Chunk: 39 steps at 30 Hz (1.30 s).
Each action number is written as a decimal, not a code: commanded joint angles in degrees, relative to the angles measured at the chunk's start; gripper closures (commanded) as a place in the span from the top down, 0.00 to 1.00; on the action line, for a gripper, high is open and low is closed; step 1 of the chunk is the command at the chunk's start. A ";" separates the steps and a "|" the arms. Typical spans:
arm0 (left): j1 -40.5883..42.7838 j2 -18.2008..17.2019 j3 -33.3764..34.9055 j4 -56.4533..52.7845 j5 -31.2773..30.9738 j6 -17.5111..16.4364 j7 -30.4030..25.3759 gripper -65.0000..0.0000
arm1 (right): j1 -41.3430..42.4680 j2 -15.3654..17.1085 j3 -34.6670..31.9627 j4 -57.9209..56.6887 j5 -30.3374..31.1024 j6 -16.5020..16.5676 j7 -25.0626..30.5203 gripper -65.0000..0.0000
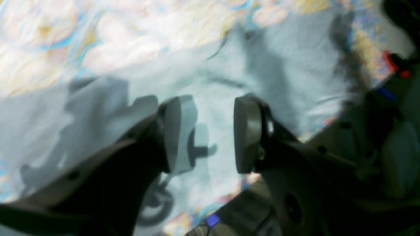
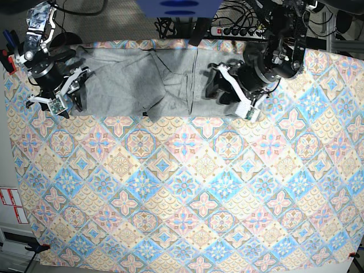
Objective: Fold the T-shirt properly
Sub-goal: 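Release the strip ends and reposition both grippers onto the shirt's ends, then grasp the strip's ends with both grippers and flatten the folded shirt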
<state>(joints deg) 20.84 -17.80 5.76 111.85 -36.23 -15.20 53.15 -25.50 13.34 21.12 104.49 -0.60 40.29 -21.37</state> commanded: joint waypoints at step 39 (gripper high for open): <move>-0.05 -1.67 -14.51 -8.34 -1.18 -0.23 -1.23 0.40 | 7.69 7.10 0.90 -19.61 26.84 -0.29 -21.05 0.51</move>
<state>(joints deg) 20.99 -18.90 -8.45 102.83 -36.75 -15.27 52.90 -18.24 19.38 21.82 83.90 24.97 39.83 -43.55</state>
